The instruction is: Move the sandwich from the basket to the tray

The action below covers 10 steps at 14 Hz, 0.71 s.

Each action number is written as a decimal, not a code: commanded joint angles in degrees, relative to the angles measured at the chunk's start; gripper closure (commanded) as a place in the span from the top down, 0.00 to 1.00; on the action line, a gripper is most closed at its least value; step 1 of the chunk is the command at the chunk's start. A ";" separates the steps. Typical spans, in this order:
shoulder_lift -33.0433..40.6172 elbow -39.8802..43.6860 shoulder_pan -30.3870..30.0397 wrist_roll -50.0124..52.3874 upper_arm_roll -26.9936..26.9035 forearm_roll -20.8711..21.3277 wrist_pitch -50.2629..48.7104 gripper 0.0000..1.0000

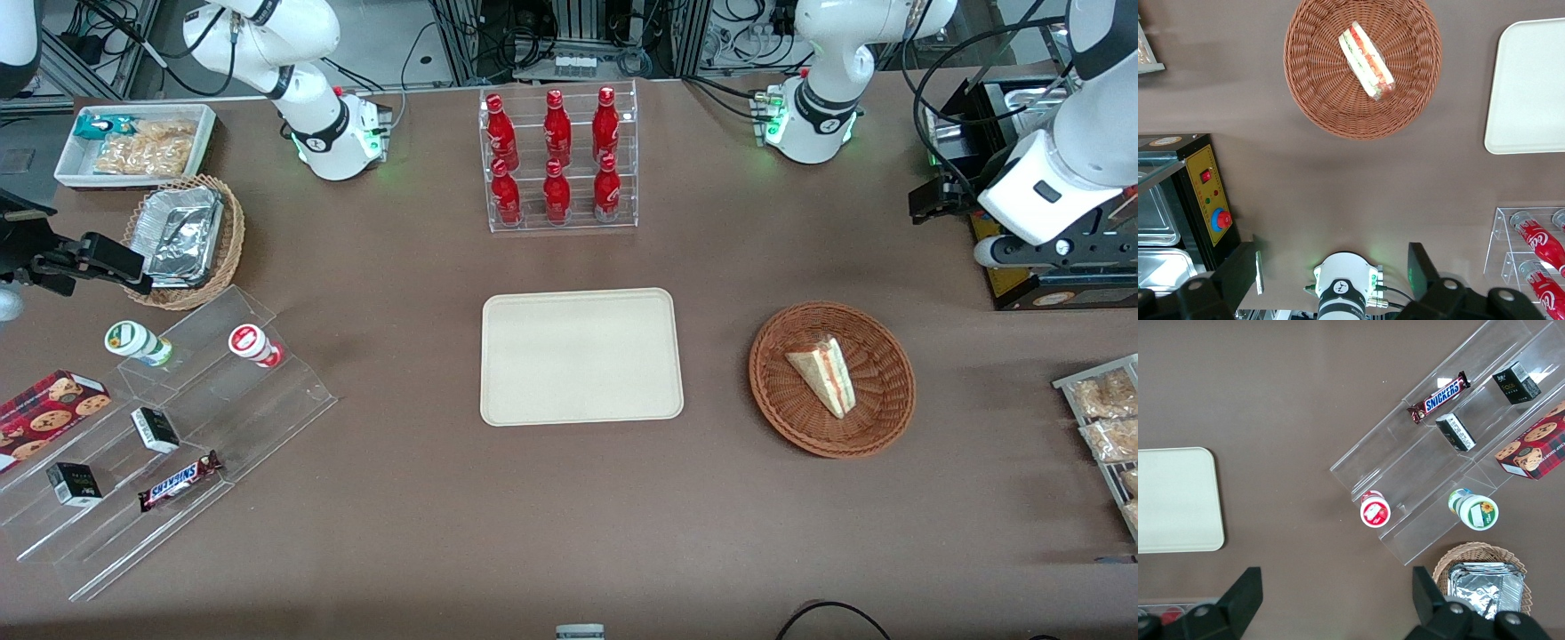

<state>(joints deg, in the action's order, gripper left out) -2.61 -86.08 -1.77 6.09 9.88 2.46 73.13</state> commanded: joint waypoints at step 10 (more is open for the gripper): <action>-8.71 0.30 -0.16 1.12 -0.21 0.61 8.34 1.00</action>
<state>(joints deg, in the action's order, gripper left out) -7.61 -86.39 -1.83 6.30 9.84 2.54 79.94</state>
